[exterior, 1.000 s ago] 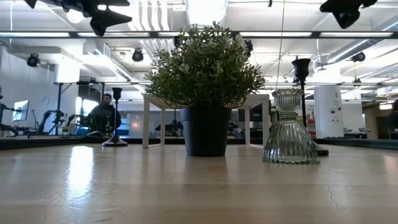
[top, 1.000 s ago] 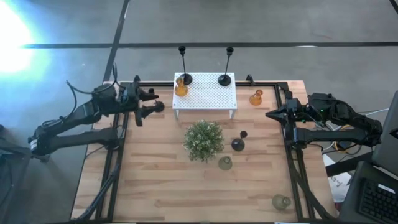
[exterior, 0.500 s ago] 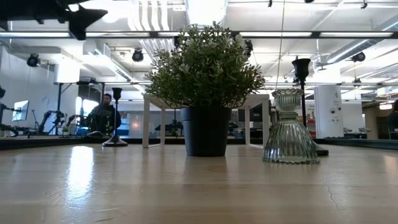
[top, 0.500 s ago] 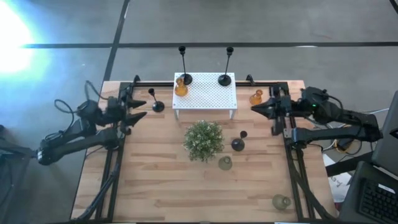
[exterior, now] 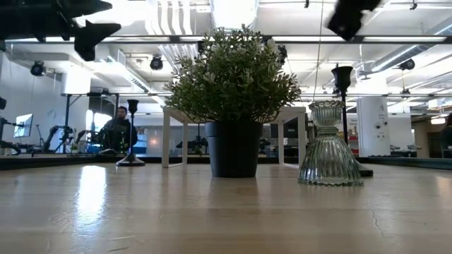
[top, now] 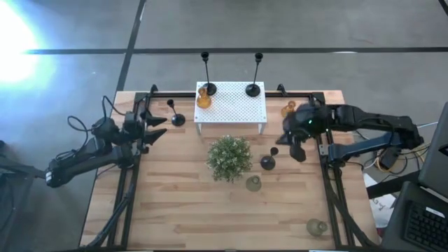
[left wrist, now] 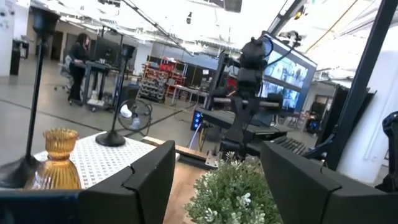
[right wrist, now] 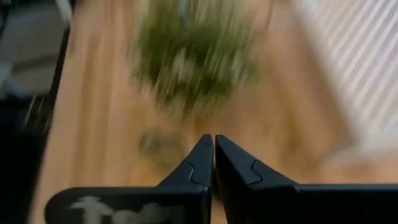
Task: Pick & Place candle stick holders
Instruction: Put the bottom green glass candle holder on the shelf
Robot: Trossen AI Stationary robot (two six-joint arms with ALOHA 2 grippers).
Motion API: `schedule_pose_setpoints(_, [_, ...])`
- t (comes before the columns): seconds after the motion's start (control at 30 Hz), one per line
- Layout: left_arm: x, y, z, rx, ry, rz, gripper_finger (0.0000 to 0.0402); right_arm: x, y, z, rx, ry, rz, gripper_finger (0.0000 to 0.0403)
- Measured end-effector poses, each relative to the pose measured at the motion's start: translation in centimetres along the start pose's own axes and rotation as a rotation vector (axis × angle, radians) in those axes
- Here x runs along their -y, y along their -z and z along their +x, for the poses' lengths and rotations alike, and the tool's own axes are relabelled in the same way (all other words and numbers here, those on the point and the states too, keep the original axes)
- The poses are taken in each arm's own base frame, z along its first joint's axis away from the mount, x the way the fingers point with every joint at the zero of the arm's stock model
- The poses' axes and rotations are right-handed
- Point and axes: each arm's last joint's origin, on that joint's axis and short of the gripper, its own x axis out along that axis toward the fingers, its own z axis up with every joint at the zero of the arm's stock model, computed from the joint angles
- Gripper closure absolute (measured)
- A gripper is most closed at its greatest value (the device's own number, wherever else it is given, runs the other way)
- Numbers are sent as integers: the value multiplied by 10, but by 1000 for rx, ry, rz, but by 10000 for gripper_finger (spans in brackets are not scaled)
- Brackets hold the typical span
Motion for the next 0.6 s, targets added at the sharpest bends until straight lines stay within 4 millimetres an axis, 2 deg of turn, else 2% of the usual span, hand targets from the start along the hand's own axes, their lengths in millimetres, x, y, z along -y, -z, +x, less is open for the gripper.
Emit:
schedule_pose_setpoints(0.13, [-2, 6, 1, -23, -7, -16, 161, -25, 7, 0, -208, -30, 46, 390])
schedule_pose_setpoints(0.33, [-3, 9, 2, -32, -9, -25, 161, -69, 19, -12, -318, -4, 91, 390])
schedule_pose_setpoints(0.6, [-3, 9, 2, -32, -9, 10, 161, -106, 57, -16, -474, 41, 236, 390])
